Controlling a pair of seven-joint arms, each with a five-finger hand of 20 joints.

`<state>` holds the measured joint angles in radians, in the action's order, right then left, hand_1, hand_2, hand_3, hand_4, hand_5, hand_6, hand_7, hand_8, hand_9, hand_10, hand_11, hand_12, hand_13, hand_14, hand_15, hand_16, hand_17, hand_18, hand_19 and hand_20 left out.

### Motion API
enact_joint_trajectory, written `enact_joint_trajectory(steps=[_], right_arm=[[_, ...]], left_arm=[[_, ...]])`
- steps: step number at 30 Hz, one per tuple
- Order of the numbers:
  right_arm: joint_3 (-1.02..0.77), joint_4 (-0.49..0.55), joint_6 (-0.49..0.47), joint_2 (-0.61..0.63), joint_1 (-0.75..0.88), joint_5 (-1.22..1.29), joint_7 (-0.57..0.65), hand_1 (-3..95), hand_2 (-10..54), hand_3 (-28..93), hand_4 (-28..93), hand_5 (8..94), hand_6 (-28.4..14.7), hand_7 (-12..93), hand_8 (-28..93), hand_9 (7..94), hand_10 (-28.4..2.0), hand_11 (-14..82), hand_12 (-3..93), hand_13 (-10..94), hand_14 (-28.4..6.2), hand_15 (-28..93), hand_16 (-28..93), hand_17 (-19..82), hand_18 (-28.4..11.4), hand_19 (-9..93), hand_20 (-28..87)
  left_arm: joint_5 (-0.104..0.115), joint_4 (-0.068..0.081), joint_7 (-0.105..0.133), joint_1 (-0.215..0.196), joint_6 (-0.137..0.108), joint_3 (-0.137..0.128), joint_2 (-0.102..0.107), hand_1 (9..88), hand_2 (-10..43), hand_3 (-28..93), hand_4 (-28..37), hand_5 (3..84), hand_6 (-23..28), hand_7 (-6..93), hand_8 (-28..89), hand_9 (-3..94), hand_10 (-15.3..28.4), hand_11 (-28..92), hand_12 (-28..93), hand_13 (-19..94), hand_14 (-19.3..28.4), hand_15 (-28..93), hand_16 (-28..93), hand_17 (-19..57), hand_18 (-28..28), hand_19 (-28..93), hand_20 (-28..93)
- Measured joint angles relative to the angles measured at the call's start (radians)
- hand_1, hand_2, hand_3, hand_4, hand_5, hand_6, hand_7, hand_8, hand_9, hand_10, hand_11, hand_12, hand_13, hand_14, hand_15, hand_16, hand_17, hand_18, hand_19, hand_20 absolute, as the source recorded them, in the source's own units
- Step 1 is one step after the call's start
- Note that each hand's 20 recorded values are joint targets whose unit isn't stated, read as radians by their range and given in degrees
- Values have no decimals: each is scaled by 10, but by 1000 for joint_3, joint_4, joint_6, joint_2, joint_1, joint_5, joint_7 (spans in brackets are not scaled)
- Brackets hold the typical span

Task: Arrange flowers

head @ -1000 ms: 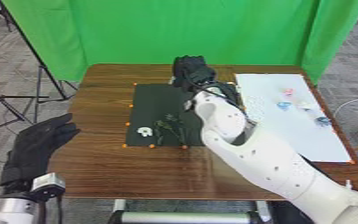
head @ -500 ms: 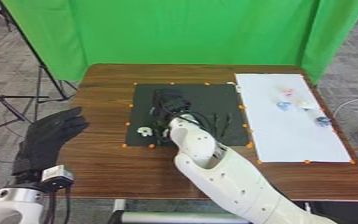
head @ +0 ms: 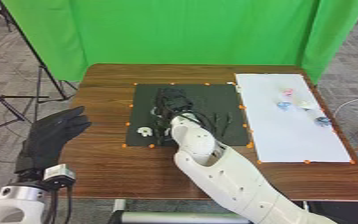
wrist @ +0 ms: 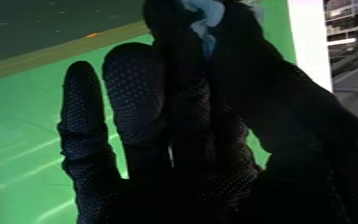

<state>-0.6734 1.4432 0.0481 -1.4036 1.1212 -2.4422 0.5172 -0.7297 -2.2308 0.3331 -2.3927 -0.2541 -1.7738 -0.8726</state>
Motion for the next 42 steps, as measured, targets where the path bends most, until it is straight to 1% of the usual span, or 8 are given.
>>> enact_joint_trajectory(steps=[3,7,9,11,17,29,35,42], right_arm=[[-2,2,-11,-10,0,14,3,421,-95,772,-283,678,-12,269,-36,758,-97,277,256,630,-76,701,230,209,-200,778,226],[-1,4,-24,-18,-3,26,13,411,-95,783,-283,669,-13,261,-69,741,-103,297,238,619,-79,708,221,205,-200,775,228],[0,5,-30,-19,-6,30,17,402,-95,795,-283,664,-14,261,-131,724,-111,317,215,613,-81,711,217,201,-203,773,231],[0,5,-35,-20,-7,31,20,398,-95,803,-283,658,-17,262,-145,717,-115,325,207,604,-84,716,217,198,-205,772,232],[-11,6,-62,-26,-4,29,27,390,-95,805,-283,643,-26,261,-147,694,-125,334,192,587,-89,722,213,192,-210,771,233],[-22,21,-79,-33,8,30,16,388,-95,807,-283,643,-23,263,-149,694,-118,334,182,587,-86,724,204,183,-214,764,236],[-33,38,-114,-43,19,36,-7,387,-95,806,-283,635,-21,258,-151,686,-116,320,179,582,-86,713,204,176,-215,755,238],[-20,44,-117,-44,16,47,-15,381,-95,813,-283,616,-26,257,-150,661,-124,320,183,571,-92,715,205,172,-220,752,243]], left_arm=[[1,3,2,8,0,6,2,274,41,824,-138,478,146,153,-84,411,228,393,115,283,283,608,-117,-97,218,556,158],[11,5,11,10,-3,16,21,275,40,825,-138,478,146,153,-84,411,228,393,115,283,283,607,-117,-97,218,556,158],[16,5,15,10,-3,17,32,275,40,825,-137,478,146,153,-84,411,228,393,115,283,283,607,-117,-96,218,556,158],[17,5,16,10,-3,16,36,276,40,824,-137,478,146,153,-84,411,228,393,115,283,282,607,-117,-96,218,556,158],[17,5,15,11,-3,16,35,277,40,822,-136,478,146,153,-84,411,228,393,114,283,283,609,-118,-97,218,556,158],[15,7,14,13,-3,17,30,277,39,821,-134,478,145,156,-84,412,228,394,114,283,282,609,-118,-97,218,556,158],[14,8,10,18,-2,17,27,277,39,822,-135,478,146,156,-85,412,228,393,114,283,282,609,-118,-97,218,557,158],[15,9,9,16,-3,17,25,277,40,822,-137,478,146,155,-85,412,228,393,114,283,283,610,-118,-97,218,557,158]])
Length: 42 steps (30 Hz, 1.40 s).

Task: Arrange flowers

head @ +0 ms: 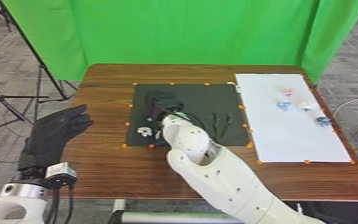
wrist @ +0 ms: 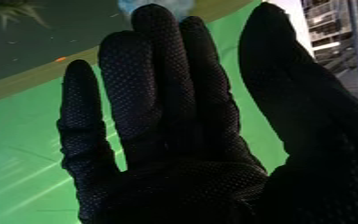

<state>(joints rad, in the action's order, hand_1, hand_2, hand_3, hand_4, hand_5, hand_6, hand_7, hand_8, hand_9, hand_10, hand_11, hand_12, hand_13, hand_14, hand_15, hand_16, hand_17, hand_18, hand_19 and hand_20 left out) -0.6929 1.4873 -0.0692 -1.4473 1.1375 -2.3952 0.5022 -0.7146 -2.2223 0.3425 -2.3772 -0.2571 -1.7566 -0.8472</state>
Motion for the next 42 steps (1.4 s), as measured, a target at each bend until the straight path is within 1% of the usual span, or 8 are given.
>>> enact_joint_trajectory(steps=[11,16,19,21,25,31,38,42], right_arm=[[50,20,41,13,-39,7,2,368,-95,815,-283,612,-37,246,-145,649,-140,323,183,557,-108,730,203,170,-236,756,255],[107,81,59,51,-76,44,-2,358,-95,822,-283,607,-44,238,-142,637,-148,320,182,548,-116,735,201,170,-239,756,255],[158,168,66,109,-111,88,-2,349,-95,817,-283,599,-50,227,-139,625,-155,312,180,539,-128,739,200,164,-242,755,253],[178,243,66,159,-133,124,-2,344,-95,816,-283,592,-52,221,-137,617,-156,307,179,534,-134,738,197,164,-242,754,252],[149,390,56,271,-148,174,-12,339,-95,815,-283,581,-55,209,-132,599,-162,285,174,531,-140,734,191,167,-241,757,250],[-97,527,52,440,-43,189,-17,339,-95,818,-283,571,-59,197,-127,584,-161,249,166,542,-136,727,181,183,-235,768,250],[-380,525,30,649,203,217,34,336,-95,822,-283,559,-62,190,-122,565,-161,212,161,572,-121,728,174,202,-227,779,243],[-504,485,10,712,339,220,78,337,-95,822,-283,556,-63,188,-120,559,-161,198,160,599,-105,749,174,222,-220,792,240]], left_arm=[[33,-4,37,-45,-36,-2,34,277,40,822,-136,478,146,155,-85,411,228,393,114,284,283,610,-118,-97,218,557,158],[56,-26,89,-110,-75,-28,50,277,40,823,-136,478,146,154,-85,411,228,393,114,284,283,610,-118,-97,218,557,158],[76,-42,131,-167,-106,-55,57,277,40,822,-136,478,146,155,-85,411,228,393,115,284,283,610,-118,-97,218,557,158],[81,-51,142,-201,-116,-75,58,276,41,822,-136,478,146,155,-84,412,228,393,115,284,282,609,-118,-97,218,557,158],[78,-62,137,-238,-118,-93,47,277,42,820,-137,478,146,155,-85,413,228,393,115,284,283,609,-118,-96,218,557,157],[65,-70,123,-241,-117,-91,13,276,41,820,-138,478,146,155,-85,412,228,392,114,283,283,610,-117,-95,217,557,158],[40,-76,89,-232,-115,-74,-16,277,42,821,-141,478,146,154,-84,411,227,393,114,284,282,609,-118,-96,218,557,157],[27,-76,67,-217,-108,-61,-28,277,42,820,-142,478,146,154,-84,410,228,394,114,283,282,610,-118,-96,218,557,157]])
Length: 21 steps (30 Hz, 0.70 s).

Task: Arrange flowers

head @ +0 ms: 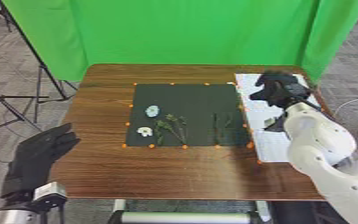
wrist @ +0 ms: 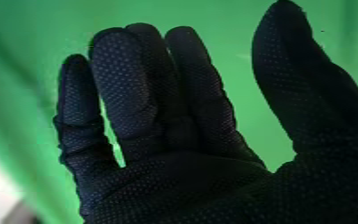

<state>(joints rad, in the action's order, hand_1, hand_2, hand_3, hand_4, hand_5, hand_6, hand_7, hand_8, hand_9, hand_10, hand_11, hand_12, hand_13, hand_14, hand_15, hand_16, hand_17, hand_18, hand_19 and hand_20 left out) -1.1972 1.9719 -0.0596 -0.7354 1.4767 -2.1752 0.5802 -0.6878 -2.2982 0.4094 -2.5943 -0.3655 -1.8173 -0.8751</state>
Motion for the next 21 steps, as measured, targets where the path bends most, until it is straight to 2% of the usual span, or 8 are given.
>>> enact_joint_trajectory(steps=[3,7,14,16,21], right_arm=[[-66,-37,-6,23,74,-2,32,337,-95,825,-283,555,-63,187,-119,553,-163,192,160,606,-102,757,172,226,-218,795,236],[-115,-85,-9,36,129,-6,74,338,-95,830,-283,554,-63,188,-119,550,-165,188,161,607,-103,764,167,228,-218,801,228],[-170,-119,-4,52,176,-45,108,339,-95,831,-283,554,-63,189,-120,544,-166,184,161,604,-103,764,161,229,-220,808,212],[-172,-124,5,61,182,-62,115,339,-95,831,-283,555,-65,189,-120,534,-176,180,160,606,-104,766,160,234,-223,814,211],[-193,-137,10,71,195,-89,141,340,-95,829,-283,554,-68,184,-119,526,-182,176,160,607,-107,770,160,236,-225,821,205]], left_arm=[[-6,0,-10,8,5,4,-7,276,41,821,-142,478,147,154,-84,410,228,394,114,283,283,609,-118,-96,218,557,157],[-7,-1,-10,10,7,5,-11,275,41,822,-141,478,146,154,-84,410,228,393,114,283,282,610,-118,-96,218,557,157],[-4,-1,8,8,5,21,-8,275,41,822,-142,478,146,154,-84,411,228,394,114,283,283,609,-119,-96,218,557,157],[-4,0,12,8,5,25,-7,275,42,821,-142,478,146,155,-84,411,228,394,114,283,283,610,-119,-95,218,559,158],[-4,1,14,9,6,29,-6,275,42,821,-141,478,146,154,-84,410,227,393,114,283,282,609,-118,-95,218,559,158]])
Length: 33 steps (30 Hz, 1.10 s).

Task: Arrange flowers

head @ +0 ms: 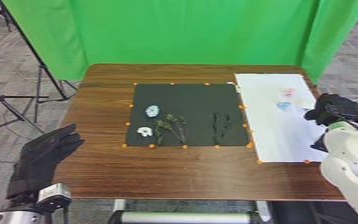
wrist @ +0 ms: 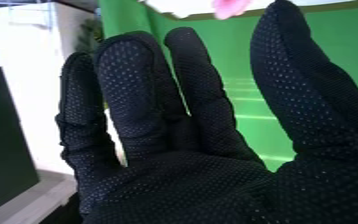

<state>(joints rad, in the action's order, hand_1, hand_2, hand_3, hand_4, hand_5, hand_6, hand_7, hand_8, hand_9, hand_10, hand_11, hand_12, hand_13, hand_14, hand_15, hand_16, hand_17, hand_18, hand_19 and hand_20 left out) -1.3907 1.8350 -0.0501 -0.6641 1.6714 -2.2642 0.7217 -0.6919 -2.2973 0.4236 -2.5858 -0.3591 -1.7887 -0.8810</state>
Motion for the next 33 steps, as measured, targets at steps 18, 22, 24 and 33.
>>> enact_joint_trajectory(steps=[18,22,24,33], right_arm=[[-5,-121,-72,-30,-41,19,60,344,-95,827,-283,530,-61,179,-120,520,-173,165,158,607,-108,774,155,234,-226,830,179],[5,-126,-71,-35,-51,19,62,344,-95,828,-283,519,-61,171,-120,518,-172,165,158,606,-108,774,154,234,-226,831,174],[14,-132,-71,-36,-58,18,62,343,-95,829,-283,514,-60,169,-119,517,-171,163,157,606,-108,774,154,234,-226,831,172],[52,-157,-75,-53,-95,17,62,349,-95,827,-283,507,-36,165,-121,528,-145,157,153,606,-110,766,152,231,-227,830,165]], left_arm=[[-3,6,-6,19,7,11,-1,276,42,820,-141,478,147,154,-84,411,227,393,115,283,282,609,-118,-95,218,559,158],[-3,7,-7,20,8,12,-2,275,42,821,-140,478,146,155,-85,410,228,394,115,283,283,609,-118,-95,218,558,158],[-3,7,-7,20,8,12,-4,275,41,822,-140,477,146,154,-84,411,228,394,115,283,283,609,-118,-96,218,557,158],[-5,12,-13,35,13,19,-7,275,41,823,-139,477,146,154,-84,411,228,393,114,282,283,609,-118,-96,219,557,159]])
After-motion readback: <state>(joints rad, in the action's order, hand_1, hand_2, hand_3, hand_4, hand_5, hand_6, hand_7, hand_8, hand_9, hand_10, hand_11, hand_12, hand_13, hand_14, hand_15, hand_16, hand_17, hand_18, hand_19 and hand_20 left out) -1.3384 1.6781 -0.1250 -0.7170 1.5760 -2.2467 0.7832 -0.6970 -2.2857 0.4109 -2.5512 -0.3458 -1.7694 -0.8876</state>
